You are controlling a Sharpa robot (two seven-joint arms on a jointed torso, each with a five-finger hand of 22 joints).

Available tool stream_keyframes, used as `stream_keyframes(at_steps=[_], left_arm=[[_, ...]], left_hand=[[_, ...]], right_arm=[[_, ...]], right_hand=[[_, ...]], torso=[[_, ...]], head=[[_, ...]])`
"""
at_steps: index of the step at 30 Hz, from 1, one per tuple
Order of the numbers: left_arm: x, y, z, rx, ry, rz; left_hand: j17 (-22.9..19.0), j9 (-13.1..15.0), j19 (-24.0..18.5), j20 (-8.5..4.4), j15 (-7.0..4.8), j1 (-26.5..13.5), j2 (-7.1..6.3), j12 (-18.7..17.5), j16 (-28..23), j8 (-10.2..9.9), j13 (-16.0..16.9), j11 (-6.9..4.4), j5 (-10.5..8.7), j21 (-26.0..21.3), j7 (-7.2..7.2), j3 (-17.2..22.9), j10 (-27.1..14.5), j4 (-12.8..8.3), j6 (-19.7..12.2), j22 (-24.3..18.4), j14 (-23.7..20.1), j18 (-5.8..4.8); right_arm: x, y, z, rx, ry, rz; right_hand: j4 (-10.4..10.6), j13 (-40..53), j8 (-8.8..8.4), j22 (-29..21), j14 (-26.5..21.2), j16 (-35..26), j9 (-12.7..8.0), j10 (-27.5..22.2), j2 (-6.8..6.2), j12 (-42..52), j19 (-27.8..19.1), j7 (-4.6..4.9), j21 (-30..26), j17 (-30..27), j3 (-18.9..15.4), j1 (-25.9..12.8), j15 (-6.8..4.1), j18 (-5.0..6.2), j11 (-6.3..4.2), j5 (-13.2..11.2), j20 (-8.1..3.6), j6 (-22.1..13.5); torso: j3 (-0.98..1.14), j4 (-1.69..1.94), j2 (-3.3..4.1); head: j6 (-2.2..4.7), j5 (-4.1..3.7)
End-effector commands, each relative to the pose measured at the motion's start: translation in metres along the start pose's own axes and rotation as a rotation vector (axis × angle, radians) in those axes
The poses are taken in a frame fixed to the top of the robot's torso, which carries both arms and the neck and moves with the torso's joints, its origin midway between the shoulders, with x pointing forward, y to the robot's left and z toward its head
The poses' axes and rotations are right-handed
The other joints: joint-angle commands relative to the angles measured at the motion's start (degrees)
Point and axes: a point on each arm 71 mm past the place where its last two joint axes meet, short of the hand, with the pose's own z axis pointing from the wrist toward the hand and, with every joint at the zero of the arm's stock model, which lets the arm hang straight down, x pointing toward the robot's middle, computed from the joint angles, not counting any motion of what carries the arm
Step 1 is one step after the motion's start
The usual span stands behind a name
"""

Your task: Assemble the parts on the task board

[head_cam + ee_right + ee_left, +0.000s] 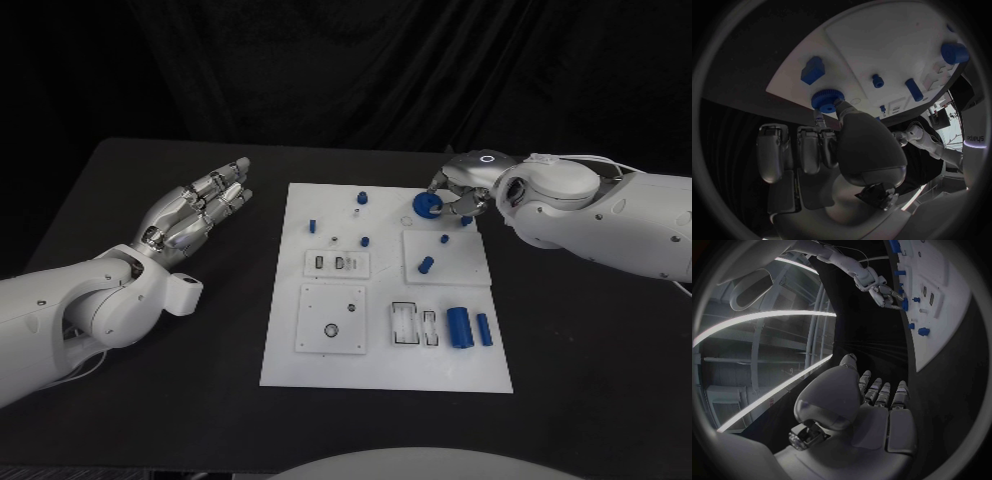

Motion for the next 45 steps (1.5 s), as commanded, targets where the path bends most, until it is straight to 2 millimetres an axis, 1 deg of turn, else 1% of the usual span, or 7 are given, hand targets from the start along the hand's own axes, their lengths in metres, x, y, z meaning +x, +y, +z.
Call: stream_keyframes(at_steps=[1, 10, 12, 16, 24, 36, 45], left_arm=[[0.002, -0.009, 0.001, 0.124, 0.015, -0.010], [0.001, -0.008, 0.001, 0.120, 0.015, -0.010], [0.001, -0.008, 0.001, 0.120, 0.015, -0.010], [0.001, -0.008, 0.001, 0.122, 0.016, -0.011], [0.001, -0.009, 0.000, 0.121, 0.015, -0.011], [0.001, -0.008, 0.000, 0.116, 0.015, -0.012], [0.002, -0.008, 0.001, 0.113, 0.020, -0.014]], left_hand=[[-0.1, 0.0, 0.0, 0.38, 0.34, 0.5, -0.07, 0.3, -0.2, 0.2, 0.1, 0.49, 0.39, 0.0, 0.01, 0.2, -0.1, 0.0, -0.3, 0.0, 0.0, 0.38], [-0.1, 0.0, 0.0, 0.42, 0.38, 0.6, -0.05, 0.3, -0.2, 0.2, 0.1, 0.52, 0.46, 0.0, 0.06, 0.3, -0.1, 0.0, -0.4, 0.0, 0.0, 0.38], [-0.1, 0.0, 0.0, 0.45, 0.40, 0.7, -0.02, 0.3, -0.2, 0.2, 0.1, 0.55, 0.51, 0.0, 0.09, 0.4, -0.1, -0.1, -0.5, 0.0, 0.0, 0.38], [-0.1, 0.0, 0.0, 0.46, 0.41, 0.7, -0.01, 0.3, -0.2, 0.2, 0.1, 0.56, 0.53, 0.0, 0.10, 0.4, -0.1, -0.1, -0.4, 0.0, 0.0, 0.38], [-0.1, 0.0, 0.0, 0.49, 0.44, 0.8, 0.01, 0.4, -0.2, 0.2, 0.1, 0.59, 0.59, 0.0, 0.12, 0.4, -0.1, -0.1, -0.4, 0.0, 0.0, 0.38], [-0.1, 0.1, 0.0, 0.59, 0.55, 1.0, 0.02, 0.5, -0.2, 0.3, 0.1, 0.75, 0.67, 0.0, 0.22, 0.6, 0.1, -0.2, -0.1, 0.0, 0.0, 0.38], [-0.1, 0.1, 0.0, 0.59, 0.55, 1.0, 0.02, 0.5, -0.2, 0.3, 0.1, 0.75, 0.67, 0.0, 0.22, 0.6, 0.1, -0.2, -0.1, 0.0, 0.0, 0.38]], right_arm=[[0.011, 0.002, 0.000, -0.007, 0.050, -0.008], [0.009, 0.005, 0.000, -0.041, 0.011, -0.002], [0.008, 0.005, -0.001, -0.049, -0.001, -0.001], [0.006, 0.007, -0.003, -0.069, -0.039, 0.006], [-0.004, 0.015, -0.009, -0.099, -0.095, 0.016], [-0.028, 0.039, -0.009, -0.161, -0.132, 0.018], [-0.032, 0.059, 0.005, -0.199, -0.113, 0.007]], right_hand=[[-0.7, 15.1, 1.04, 12.8, 6.2, 0.2, 0.8, 6.0, -0.08, 0.2, 3.8, -0.37, -0.3, 15.1, 0.2, 0.1, -0.24, 0.16, -0.23, 0.9, -0.10, 1.9], [-4.2, 15.1, 6.72, 12.9, 6.2, 0.2, 5.9, 6.0, 0.36, 0.2, 3.8, -2.26, -0.4, 15.1, 1.5, 2.6, -1.61, 0.16, -1.85, 8.7, -1.38, 8.6], [-5.0, 15.1, 8.33, 12.9, 6.2, 0.2, 7.9, 6.0, 0.37, 0.2, 3.9, -2.50, -0.4, 15.1, 1.4, 2.6, -1.87, 0.14, -2.14, 9.4, -1.67, 8.3], [-6.1, 15.1, 12.21, 13.5, 6.2, 0.2, 13.0, 6.0, 0.06, 0.2, 4.5, -2.79, 0.2, 15.1, 1.7, 1.6, -2.15, -0.10, -2.30, 16.1, -2.00, 7.0], [-5.9, 15.1, 14.40, 13.8, 6.2, 0.2, 16.8, 6.0, -0.97, 0.2, 4.8, -2.72, 0.6, 15.1, 3.3, -0.1, -2.12, -0.23, -2.25, 22.9, -1.98, 5.2], [-5.4, 15.1, 14.15, 13.8, 6.2, 0.2, 17.5, 6.0, -1.29, 0.2, 4.8, -2.39, 0.6, 15.1, 4.1, -1.2, -1.93, -0.24, -1.97, 24.2, -1.85, 4.0], [-4.9, 15.1, 14.07, 13.8, 6.2, 0.2, 18.0, 6.0, -1.53, 0.2, 4.8, -2.35, 0.6, 15.1, 4.7, -2.0, -1.71, -0.23, -1.72, 21.4, -1.64, 3.9]], torso=[[-0.01, -0.01, 0.02], [0.00, -0.02, 0.03], [0.00, -0.02, 0.04], [0.00, -0.04, 0.02], [-0.02, 0.02, 0.01], [-0.06, 0.02, 0.00], [-0.03, -0.05, 0.03]], head=[[-0.01, 0.00], [0.04, 0.07], [0.06, 0.03], [0.02, 0.04], [0.12, 0.17], [0.17, 0.23], [0.14, 0.31]])
